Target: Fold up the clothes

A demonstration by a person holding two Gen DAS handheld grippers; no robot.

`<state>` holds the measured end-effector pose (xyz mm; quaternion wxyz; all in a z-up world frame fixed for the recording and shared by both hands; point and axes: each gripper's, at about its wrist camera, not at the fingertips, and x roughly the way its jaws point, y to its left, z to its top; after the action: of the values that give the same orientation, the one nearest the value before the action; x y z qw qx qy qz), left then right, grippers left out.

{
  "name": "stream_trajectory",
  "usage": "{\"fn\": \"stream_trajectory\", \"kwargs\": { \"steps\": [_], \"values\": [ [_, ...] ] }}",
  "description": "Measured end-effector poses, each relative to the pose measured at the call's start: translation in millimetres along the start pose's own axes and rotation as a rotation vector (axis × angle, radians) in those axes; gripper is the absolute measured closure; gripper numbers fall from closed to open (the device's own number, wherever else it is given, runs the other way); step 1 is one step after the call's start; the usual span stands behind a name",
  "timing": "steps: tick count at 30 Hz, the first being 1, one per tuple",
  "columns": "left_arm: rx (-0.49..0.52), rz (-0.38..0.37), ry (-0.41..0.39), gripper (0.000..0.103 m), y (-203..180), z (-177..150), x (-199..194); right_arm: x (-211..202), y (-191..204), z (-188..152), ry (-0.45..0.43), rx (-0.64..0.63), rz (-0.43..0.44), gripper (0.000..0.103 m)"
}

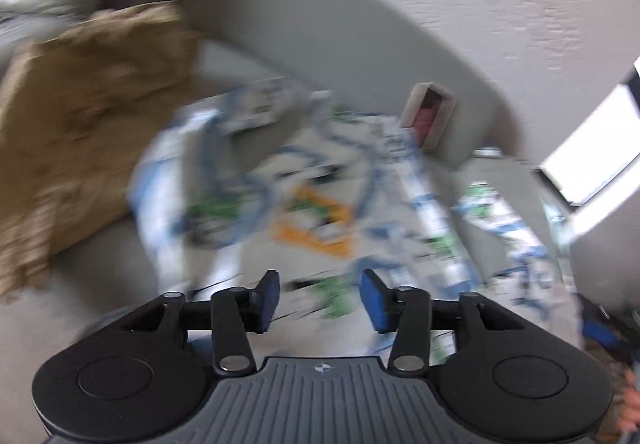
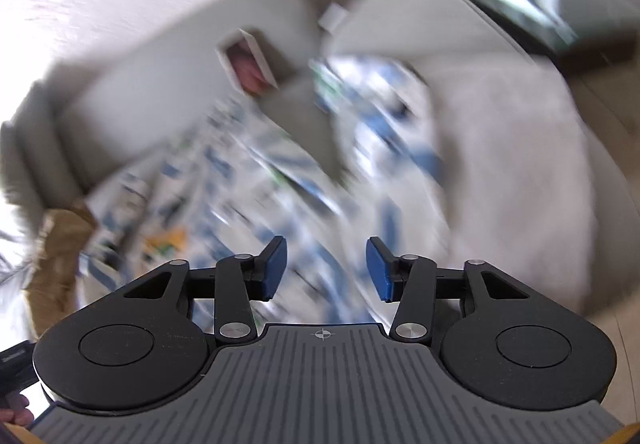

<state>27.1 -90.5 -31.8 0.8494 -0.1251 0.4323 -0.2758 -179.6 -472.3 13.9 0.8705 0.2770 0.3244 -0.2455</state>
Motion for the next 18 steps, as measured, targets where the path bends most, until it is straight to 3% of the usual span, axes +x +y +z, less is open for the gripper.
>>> {"fn": "stream_trajectory", "kwargs": {
  "steps": [3, 6, 8, 10, 12, 15, 17, 18],
  "values": [
    [0.048, 0.003, 0.043, 0.051, -27, 4, 43, 31, 34, 30, -0.014, -0.081, 0.043, 0.036],
    [-0.004, 0.01, 0.162, 0.053, -38, 12, 85, 82, 60, 60, 0.05, -0.104, 0.005, 0.038],
    [-0.05, -0.038, 0.207, 0.051, -38, 20, 103, 108, 74, 83, 0.115, -0.059, 0.013, 0.044],
    [-0.06, -0.081, 0.23, 0.046, -36, 28, 122, 125, 90, 105, 0.153, -0.059, 0.059, 0.043],
    [-0.037, -0.054, 0.236, 0.043, -33, 31, 147, 148, 114, 123, 0.153, -0.121, 0.08, 0.038],
    [-0.032, -0.038, 0.24, 0.047, -23, 29, 185, 205, 147, 142, 0.12, -0.213, 0.021, 0.037],
    [-0.041, -0.058, 0.232, 0.048, -15, 25, 201, 258, 152, 150, 0.099, -0.27, -0.016, 0.044],
    [-0.046, -0.073, 0.226, 0.048, -10, 23, 206, 284, 151, 152, 0.102, -0.296, -0.037, 0.053]
  ]
}}
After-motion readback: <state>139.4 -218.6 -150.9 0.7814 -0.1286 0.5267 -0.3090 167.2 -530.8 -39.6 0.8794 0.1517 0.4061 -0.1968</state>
